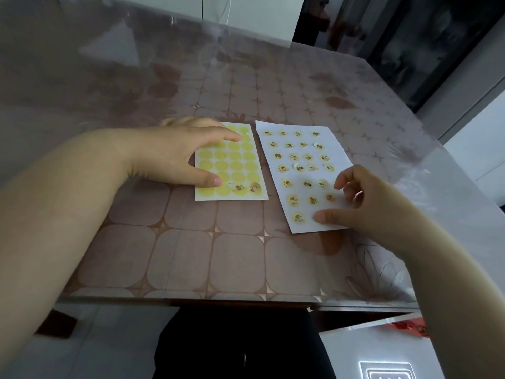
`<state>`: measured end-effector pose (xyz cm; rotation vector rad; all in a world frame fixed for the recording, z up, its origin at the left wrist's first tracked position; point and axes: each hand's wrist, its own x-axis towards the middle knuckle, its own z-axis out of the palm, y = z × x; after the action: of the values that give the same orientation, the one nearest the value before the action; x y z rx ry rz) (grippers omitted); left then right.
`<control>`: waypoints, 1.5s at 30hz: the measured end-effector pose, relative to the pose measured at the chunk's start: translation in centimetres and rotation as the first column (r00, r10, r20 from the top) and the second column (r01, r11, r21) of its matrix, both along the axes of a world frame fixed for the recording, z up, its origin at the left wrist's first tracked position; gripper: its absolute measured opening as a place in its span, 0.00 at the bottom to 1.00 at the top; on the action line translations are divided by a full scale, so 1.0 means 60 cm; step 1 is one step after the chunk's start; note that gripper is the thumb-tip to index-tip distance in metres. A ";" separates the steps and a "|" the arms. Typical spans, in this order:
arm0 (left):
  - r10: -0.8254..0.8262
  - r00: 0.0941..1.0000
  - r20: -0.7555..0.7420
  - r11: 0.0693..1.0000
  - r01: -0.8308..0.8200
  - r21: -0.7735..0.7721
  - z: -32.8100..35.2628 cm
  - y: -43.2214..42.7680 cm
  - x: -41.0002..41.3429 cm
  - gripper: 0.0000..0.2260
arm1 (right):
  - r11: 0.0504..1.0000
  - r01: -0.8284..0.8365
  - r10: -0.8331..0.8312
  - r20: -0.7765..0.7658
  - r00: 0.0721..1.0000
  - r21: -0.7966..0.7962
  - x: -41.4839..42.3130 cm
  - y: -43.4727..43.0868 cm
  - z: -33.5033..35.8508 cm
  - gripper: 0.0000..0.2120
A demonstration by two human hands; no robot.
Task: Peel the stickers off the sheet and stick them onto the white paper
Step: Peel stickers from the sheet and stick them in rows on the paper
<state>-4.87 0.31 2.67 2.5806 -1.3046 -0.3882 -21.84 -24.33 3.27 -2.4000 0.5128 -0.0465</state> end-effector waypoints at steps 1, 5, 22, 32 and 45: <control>-0.002 1.000 0.005 1.000 0.002 -0.002 -0.001 0.000 0.000 0.37 | 1.000 0.000 0.000 -0.025 1.000 0.007 0.002 -0.002 0.002 0.20; -0.008 1.000 -0.010 1.000 0.008 -0.007 -0.001 -0.002 -0.003 0.37 | 0.998 -0.059 0.058 -0.063 0.996 -0.010 0.007 -0.003 0.003 0.15; -0.072 0.997 0.017 0.996 0.073 -0.046 -0.003 -0.006 -0.007 0.33 | 0.880 -0.407 0.440 0.099 0.893 -0.244 0.093 0.126 0.005 0.08; -0.021 0.998 -0.063 0.998 0.025 0.059 0.008 -0.008 -0.016 0.31 | 0.907 -0.417 0.421 0.193 0.886 -0.063 0.099 0.115 -0.010 0.05; -0.028 0.996 -0.088 0.999 0.031 0.026 0.003 -0.008 -0.015 0.24 | 0.937 -0.328 0.274 0.331 0.903 0.118 0.043 0.030 0.036 0.04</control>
<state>-5.76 -0.17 2.87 2.5378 -1.3176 -0.5222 -19.26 -22.54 5.43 -2.2189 -0.0071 -0.2300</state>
